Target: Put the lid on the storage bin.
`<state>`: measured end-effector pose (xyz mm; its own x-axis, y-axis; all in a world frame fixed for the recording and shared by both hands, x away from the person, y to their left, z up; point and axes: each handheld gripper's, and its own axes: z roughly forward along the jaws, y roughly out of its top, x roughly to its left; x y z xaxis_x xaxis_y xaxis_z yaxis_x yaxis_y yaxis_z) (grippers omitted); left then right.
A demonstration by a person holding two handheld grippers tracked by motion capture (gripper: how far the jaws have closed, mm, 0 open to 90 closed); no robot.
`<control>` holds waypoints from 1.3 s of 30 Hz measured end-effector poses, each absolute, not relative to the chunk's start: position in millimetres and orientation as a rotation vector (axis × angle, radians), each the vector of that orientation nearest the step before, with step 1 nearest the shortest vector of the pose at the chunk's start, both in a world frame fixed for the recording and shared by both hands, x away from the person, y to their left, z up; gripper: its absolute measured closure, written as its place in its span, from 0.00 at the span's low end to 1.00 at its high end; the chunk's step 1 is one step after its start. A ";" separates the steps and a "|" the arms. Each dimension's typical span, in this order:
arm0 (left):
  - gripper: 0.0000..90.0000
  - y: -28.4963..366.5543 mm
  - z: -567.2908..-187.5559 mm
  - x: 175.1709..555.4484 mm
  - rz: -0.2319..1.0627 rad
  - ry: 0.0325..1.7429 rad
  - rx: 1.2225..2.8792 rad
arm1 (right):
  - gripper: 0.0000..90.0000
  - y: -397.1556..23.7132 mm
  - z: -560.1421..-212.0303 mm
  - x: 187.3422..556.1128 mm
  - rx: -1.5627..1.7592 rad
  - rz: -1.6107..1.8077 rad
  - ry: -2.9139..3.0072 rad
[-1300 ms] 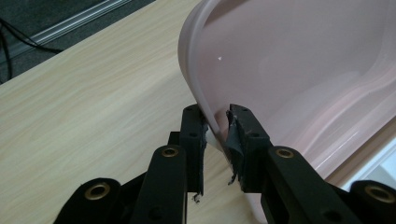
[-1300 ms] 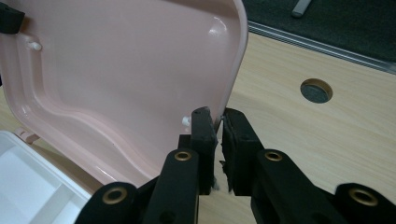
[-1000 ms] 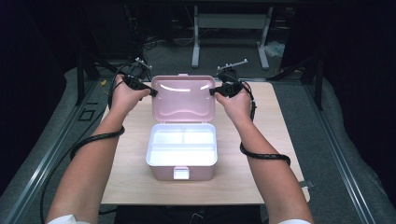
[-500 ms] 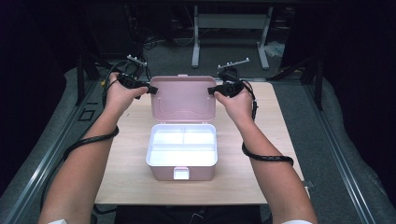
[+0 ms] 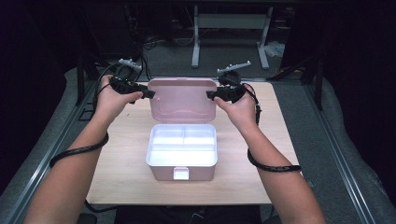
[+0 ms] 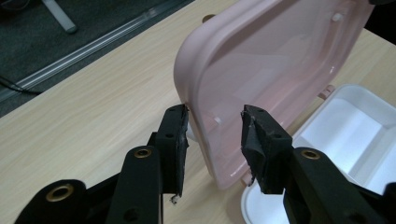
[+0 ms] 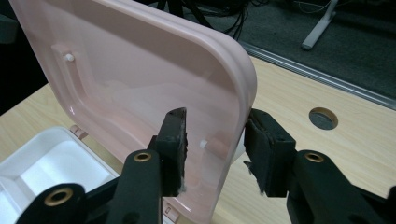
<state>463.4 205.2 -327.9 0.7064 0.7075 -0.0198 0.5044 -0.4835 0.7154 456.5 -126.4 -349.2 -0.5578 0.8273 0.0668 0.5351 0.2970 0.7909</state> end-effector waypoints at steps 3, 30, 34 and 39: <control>0.67 204.7 -324.9 456.3 0.375 0.893 2.197 | 0.66 -127.8 -348.6 449.9 1.209 1.140 2.212; 0.64 197.2 -313.4 449.3 0.411 0.814 2.209 | 0.60 -132.0 -340.0 439.9 1.172 1.212 2.226; 0.64 199.2 -313.7 443.0 0.411 0.804 2.201 | 0.61 -127.6 -334.9 432.2 1.137 1.203 2.223; 0.62 202.0 -313.2 428.3 0.394 0.761 2.196 | 0.61 -129.5 -335.6 416.7 1.083 1.215 2.228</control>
